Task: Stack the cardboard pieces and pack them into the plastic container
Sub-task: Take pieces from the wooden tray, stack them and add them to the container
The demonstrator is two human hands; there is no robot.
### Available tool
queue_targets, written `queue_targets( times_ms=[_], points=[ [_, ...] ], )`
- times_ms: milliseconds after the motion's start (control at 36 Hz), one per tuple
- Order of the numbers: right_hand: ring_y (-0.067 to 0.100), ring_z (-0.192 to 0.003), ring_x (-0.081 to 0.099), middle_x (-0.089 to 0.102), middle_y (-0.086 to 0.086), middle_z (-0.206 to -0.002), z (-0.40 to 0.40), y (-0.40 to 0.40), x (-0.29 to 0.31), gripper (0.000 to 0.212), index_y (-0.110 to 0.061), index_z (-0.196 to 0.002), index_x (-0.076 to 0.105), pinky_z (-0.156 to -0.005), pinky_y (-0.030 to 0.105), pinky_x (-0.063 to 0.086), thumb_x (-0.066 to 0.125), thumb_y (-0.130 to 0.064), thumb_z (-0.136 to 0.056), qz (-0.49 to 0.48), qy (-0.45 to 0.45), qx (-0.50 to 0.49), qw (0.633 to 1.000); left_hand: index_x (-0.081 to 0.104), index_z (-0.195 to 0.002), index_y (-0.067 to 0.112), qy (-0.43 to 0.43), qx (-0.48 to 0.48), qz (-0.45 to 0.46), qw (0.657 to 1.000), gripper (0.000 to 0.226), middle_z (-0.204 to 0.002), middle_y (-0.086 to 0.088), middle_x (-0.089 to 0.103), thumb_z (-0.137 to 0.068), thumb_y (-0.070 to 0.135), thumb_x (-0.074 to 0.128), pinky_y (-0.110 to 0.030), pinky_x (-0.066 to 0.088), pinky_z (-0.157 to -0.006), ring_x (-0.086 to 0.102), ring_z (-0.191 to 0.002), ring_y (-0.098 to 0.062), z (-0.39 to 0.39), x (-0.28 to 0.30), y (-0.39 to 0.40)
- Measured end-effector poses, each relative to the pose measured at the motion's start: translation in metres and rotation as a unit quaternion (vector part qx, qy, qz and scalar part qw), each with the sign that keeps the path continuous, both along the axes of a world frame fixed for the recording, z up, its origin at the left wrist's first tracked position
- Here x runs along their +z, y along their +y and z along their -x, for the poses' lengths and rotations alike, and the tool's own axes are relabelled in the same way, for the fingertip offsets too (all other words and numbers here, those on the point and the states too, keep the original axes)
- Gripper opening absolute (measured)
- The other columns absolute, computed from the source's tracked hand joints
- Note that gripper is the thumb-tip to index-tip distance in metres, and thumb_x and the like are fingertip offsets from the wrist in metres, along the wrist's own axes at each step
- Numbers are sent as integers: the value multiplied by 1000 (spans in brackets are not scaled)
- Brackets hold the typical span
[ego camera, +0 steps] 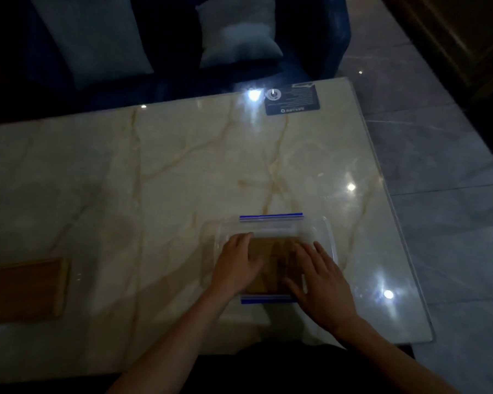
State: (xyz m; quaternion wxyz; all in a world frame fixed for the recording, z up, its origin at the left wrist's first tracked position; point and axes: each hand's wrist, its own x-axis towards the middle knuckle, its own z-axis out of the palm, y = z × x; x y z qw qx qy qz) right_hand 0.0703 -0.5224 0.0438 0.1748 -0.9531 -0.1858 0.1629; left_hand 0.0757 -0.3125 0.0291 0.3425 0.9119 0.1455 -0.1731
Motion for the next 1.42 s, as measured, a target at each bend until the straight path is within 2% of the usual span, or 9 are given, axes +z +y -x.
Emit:
queue_targets(
  times_ms=[83,222,361,583,722,861,1056,1222,1417],
  points=[
    [33,-149,15,26,11,-160,5,-5,-8,91,-16,-153,27,-120,54,19,30,-78,-86,55,-10,62,997,34,-143,22,8,-121,-59,991,63,-149,-4,37,-87,43,54,-38,38,-107,39,-132,-22,-15,-1,4],
    [32,-150,9,18,11,-162,6,0,-18,104,-16,-155,20,-118,51,9,26,-88,-79,84,28,82,993,22,-149,21,43,-250,-106,961,73,-157,-4,25,-88,50,51,-39,30,-112,28,-141,-23,-37,-8,3],
    [31,-148,20,26,12,-160,6,1,-20,105,-13,-152,28,-116,51,15,27,-88,-78,100,40,79,991,19,-150,19,96,-269,-115,951,77,-157,-6,23,-87,53,50,-40,29,-112,30,-140,-25,-38,-16,-1],
    [30,-146,26,32,11,-157,6,1,-20,106,-11,-150,34,-119,51,23,24,-89,-78,103,22,78,991,26,-146,20,46,-255,-122,958,76,-150,-7,37,-84,52,56,-43,31,-110,38,-135,-26,-30,-20,-2],
    [32,-145,30,34,12,-156,5,1,-22,105,-11,-148,38,-117,51,26,26,-88,-78,103,22,87,991,24,-146,19,59,-263,-133,954,76,-151,-7,33,-85,53,53,-44,29,-112,34,-137,-27,-27,-27,-1],
    [31,-145,29,32,10,-157,4,0,-25,103,-14,-148,38,-117,46,15,27,-88,-79,98,28,89,991,25,-145,17,67,-282,-139,947,77,-148,-9,33,-83,54,50,-44,28,-110,36,-133,-28,-30,-29,0],
    [28,-145,29,33,4,-158,5,-1,-29,92,-27,-151,33,-116,49,25,29,-87,-80,83,30,97,991,17,-149,21,64,-285,-119,949,80,-157,-6,20,-81,53,45,-45,18,-116,21,-143,-27,-49,-22,-12],
    [29,-143,33,39,5,-154,4,-1,-29,91,-24,-149,37,-112,50,35,30,-85,-82,85,31,100,991,19,-150,23,129,-286,-46,948,70,-159,-2,17,-89,51,39,-45,25,-113,20,-144,-25,-67,-20,-38],
    [29,-144,32,40,4,-153,4,0,-26,91,-24,-148,38,-112,52,34,31,-85,-81,76,24,98,992,26,-148,20,118,-296,-72,945,65,-156,-6,26,-92,53,30,-49,29,-110,28,-139,-30,-62,-23,-48]
  ],
)
